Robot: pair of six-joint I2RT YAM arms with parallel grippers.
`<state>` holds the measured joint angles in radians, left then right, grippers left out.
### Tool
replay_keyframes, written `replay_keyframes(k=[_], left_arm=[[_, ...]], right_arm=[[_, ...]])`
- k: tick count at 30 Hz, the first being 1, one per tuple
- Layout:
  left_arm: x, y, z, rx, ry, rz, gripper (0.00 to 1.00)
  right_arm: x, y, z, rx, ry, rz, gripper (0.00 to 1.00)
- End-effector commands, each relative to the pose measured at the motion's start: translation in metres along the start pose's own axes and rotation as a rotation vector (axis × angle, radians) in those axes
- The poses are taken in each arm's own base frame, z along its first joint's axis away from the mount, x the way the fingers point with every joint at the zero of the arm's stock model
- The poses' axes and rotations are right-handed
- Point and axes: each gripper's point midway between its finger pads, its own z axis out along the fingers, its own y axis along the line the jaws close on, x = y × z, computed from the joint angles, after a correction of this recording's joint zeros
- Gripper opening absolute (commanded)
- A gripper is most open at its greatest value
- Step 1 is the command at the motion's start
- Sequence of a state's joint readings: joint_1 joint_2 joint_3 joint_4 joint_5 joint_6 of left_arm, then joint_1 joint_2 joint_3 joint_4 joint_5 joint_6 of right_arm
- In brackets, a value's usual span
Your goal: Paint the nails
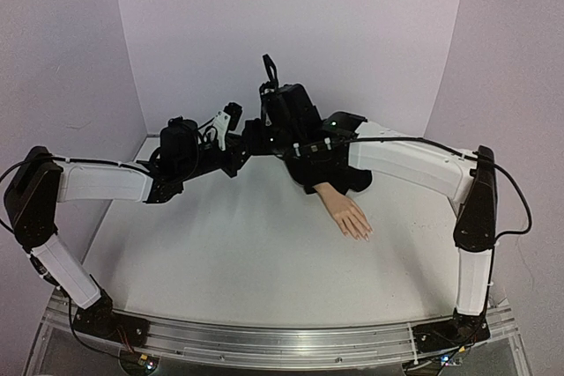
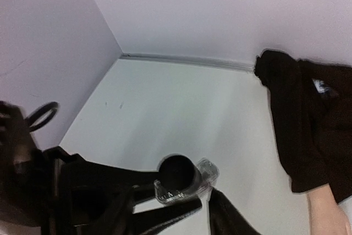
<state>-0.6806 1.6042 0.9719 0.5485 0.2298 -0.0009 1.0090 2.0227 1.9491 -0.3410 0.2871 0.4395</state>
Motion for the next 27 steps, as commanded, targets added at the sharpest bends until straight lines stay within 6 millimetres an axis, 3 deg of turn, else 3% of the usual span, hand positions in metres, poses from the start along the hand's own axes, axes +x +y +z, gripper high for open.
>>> replay_keyframes(k=[1,4,6,9,13,18,24,27], left_arm=[[-0.065,-0.025,-0.026,0.1,-0.147,0.001,0.0],[-0.052,-0.036,-0.037,0.155,-0.077,-0.03,0.0],[-0.047,-0.048,-0.044,0.217,-0.047,-0.045,0.0],[-0.043,-0.07,-0.053,0.353,-0.002,-0.072,0.0],[-0.045,-0.102,-0.068,0.572,0.025,-0.106,0.0],[-0.051,-0.125,-0.083,0.746,0.026,-0.123,0.0],[-0.055,-0.131,-0.089,0.804,0.025,-0.123,0.0],[-0.053,-0.132,-0.088,0.818,0.03,-0.131,0.0]], right_arm=[[-0.004,0.003,-0.051,-0.154,0.092,-0.144,0.7],[-0.005,-0.006,-0.081,-0.274,0.109,-0.224,0.76],[0.001,0.002,-0.102,-0.449,0.137,-0.28,0.76],[0.011,0.01,-0.129,-0.68,0.162,-0.372,0.72],[0.005,0.024,-0.157,-0.905,0.122,-0.457,0.61],[-0.01,0.039,-0.154,-0.985,0.084,-0.491,0.47],[-0.01,0.05,-0.151,-1.061,0.105,-0.466,0.46],[-0.01,0.055,-0.154,-1.112,0.123,-0.444,0.39]])
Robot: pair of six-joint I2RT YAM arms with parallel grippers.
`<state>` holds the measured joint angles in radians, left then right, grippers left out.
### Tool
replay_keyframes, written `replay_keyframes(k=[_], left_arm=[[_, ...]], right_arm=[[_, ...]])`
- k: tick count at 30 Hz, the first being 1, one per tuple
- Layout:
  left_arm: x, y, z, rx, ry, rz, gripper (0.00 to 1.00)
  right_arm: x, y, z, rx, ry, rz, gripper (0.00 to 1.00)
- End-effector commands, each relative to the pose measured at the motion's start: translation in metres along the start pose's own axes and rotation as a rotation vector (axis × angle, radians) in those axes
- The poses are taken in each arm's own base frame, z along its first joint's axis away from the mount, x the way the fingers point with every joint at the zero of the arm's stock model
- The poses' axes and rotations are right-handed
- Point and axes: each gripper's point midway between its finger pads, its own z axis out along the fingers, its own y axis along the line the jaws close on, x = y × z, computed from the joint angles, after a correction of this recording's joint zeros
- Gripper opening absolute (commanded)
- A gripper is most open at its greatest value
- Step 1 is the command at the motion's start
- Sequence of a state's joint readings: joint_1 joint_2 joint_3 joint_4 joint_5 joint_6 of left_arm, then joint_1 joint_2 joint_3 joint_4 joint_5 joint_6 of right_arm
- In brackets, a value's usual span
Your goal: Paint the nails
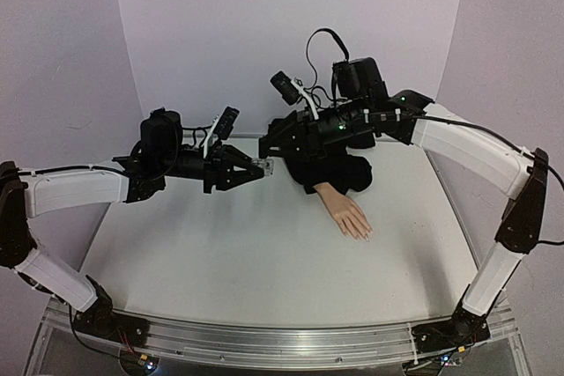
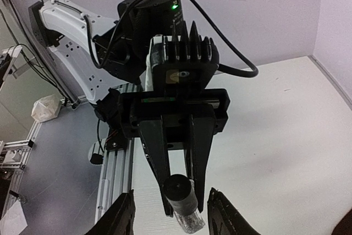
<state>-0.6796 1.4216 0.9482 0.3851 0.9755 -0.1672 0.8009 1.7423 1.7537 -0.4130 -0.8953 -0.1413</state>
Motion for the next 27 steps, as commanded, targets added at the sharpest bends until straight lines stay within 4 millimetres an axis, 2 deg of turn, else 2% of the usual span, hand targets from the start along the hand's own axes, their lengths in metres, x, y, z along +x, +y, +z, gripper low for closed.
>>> replay_keyframes(k=[1,7,12,16,18,22,27], left_arm=[[-0.023,-0.013,0.001,0.083,-0.032,0.049,0.0],[-0.025,-0.013,0.001,0.087,-0.033,0.052,0.0],[-0.026,-0.013,0.001,0.082,-0.039,0.059,0.0],[-0.028,-0.014,-0.001,0.074,-0.044,0.071,0.0],[-0.03,-0.015,-0.002,0.063,-0.054,0.087,0.0],[-0.039,-0.01,-0.007,-0.009,-0.1,0.123,0.0],[-0.061,-0.003,-0.02,-0.132,-0.201,0.188,0.0]], right_arm=[[-0.021,0.019,-0.001,-0.116,-0.047,-0.034,0.37],[-0.018,0.017,0.003,-0.133,-0.041,-0.014,0.25],[-0.013,0.013,0.008,-0.138,-0.03,0.002,0.2],[-0.011,0.012,0.01,-0.144,-0.027,0.012,0.1],[-0.008,0.011,0.012,-0.146,-0.023,0.019,0.0],[-0.002,0.003,0.018,-0.13,-0.037,0.057,0.0],[0.006,-0.015,0.023,-0.05,-0.123,0.144,0.0]])
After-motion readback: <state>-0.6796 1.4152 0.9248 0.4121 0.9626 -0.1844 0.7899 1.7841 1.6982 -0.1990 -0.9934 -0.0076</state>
